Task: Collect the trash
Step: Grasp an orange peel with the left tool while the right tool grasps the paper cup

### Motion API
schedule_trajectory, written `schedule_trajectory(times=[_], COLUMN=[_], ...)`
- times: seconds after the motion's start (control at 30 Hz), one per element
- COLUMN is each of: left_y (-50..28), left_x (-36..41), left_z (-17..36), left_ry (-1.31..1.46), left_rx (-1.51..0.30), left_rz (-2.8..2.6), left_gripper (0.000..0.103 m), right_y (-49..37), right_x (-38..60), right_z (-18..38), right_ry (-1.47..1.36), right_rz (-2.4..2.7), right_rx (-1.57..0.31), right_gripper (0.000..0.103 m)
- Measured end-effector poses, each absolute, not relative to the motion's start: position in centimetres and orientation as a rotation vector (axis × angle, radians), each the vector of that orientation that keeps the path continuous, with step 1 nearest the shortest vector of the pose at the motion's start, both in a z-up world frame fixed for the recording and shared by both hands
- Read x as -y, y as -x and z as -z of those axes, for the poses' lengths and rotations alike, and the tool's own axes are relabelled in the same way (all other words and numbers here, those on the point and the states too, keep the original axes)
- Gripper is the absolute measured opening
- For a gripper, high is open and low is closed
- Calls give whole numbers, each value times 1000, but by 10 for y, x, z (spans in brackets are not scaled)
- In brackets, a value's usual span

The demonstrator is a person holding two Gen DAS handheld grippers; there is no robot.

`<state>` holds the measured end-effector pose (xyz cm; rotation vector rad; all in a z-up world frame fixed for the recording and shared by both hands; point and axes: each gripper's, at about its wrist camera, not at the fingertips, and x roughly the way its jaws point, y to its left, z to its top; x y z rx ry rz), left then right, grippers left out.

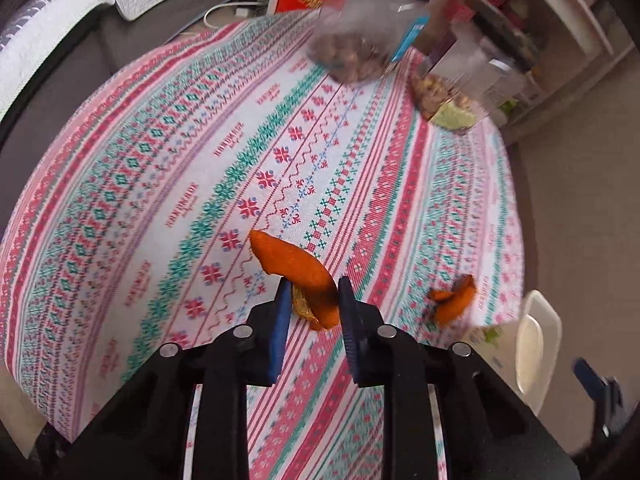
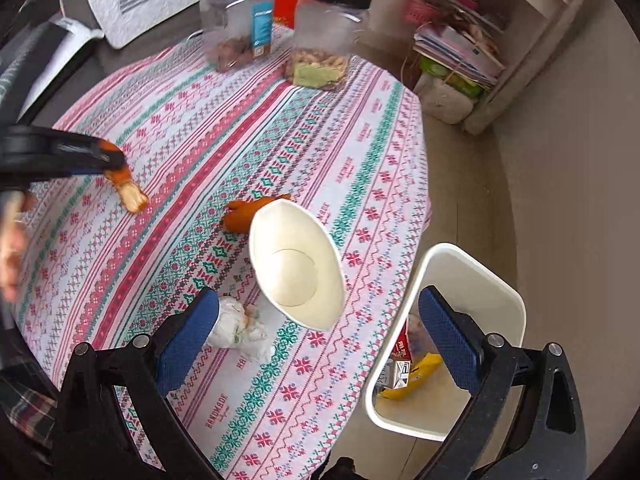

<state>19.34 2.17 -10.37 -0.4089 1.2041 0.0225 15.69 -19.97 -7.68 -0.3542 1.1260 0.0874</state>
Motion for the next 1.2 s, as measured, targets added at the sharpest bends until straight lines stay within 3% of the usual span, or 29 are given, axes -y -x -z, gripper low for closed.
schedule_trajectory(times=[0.53, 0.6, 0.67, 0.7, 0.73, 0.83, 1.2], left_y=[-157, -155, -153, -152, -151, -148, -137], left_x=[-74, -78, -82, -84, -86, -94, -111], left_z=[62, 59, 58, 58, 58, 56, 36], left_ry=[460, 443, 431, 428, 425, 399, 302], left_rx=[-1098, -1087, -1083, -1082, -1080, -1064, -952], left_rz=[94, 85, 83, 84, 83, 71, 4], left_gripper=[23, 23, 23, 23, 23, 23, 23], right_y=[-198, -200, -202, -203, -203, -202, -180], right_x=[223, 221, 222, 223, 223, 217, 147], right_z=[114, 118, 123, 126, 127, 121, 57], right_ry=[126, 112, 83, 53, 28, 2, -42], right_rz=[-77, -91, -100, -105, -107, -115, -222], right_rx=[-1257, -1266, -1296, -1317, -1322, -1284, -1019], right_gripper=[95, 87, 69, 52, 48, 42, 42])
